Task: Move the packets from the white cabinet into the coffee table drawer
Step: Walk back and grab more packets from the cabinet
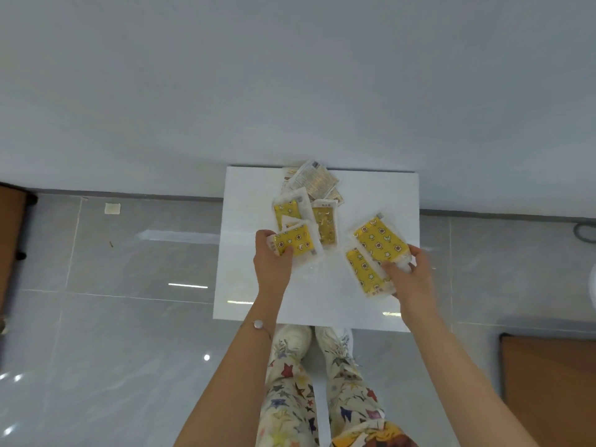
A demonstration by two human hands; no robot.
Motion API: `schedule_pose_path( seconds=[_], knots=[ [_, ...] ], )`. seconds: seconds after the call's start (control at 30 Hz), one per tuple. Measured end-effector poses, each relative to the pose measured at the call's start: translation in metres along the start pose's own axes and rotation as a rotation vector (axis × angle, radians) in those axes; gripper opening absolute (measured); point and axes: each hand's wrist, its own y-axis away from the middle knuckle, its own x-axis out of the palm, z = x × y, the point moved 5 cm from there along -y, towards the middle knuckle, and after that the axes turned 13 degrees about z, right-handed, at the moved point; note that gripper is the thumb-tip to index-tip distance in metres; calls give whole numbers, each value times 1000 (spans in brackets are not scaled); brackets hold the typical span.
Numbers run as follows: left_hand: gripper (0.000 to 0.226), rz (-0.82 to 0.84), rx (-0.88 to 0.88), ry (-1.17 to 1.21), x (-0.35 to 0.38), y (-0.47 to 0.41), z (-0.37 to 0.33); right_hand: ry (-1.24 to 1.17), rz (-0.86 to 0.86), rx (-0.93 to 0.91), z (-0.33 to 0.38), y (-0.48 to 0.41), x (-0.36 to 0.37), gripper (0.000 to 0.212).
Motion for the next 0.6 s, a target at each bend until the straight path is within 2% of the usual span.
schedule_pose_path(
  seconds=[0.33, 0.6],
  knots=[
    [41, 18, 39, 219, -79, 129, -53, 206, 262, -117, 98, 107, 31, 40],
    [41, -253, 152, 413, -179, 275, -82, 329, 442, -212, 141, 225, 61, 41]
  ],
)
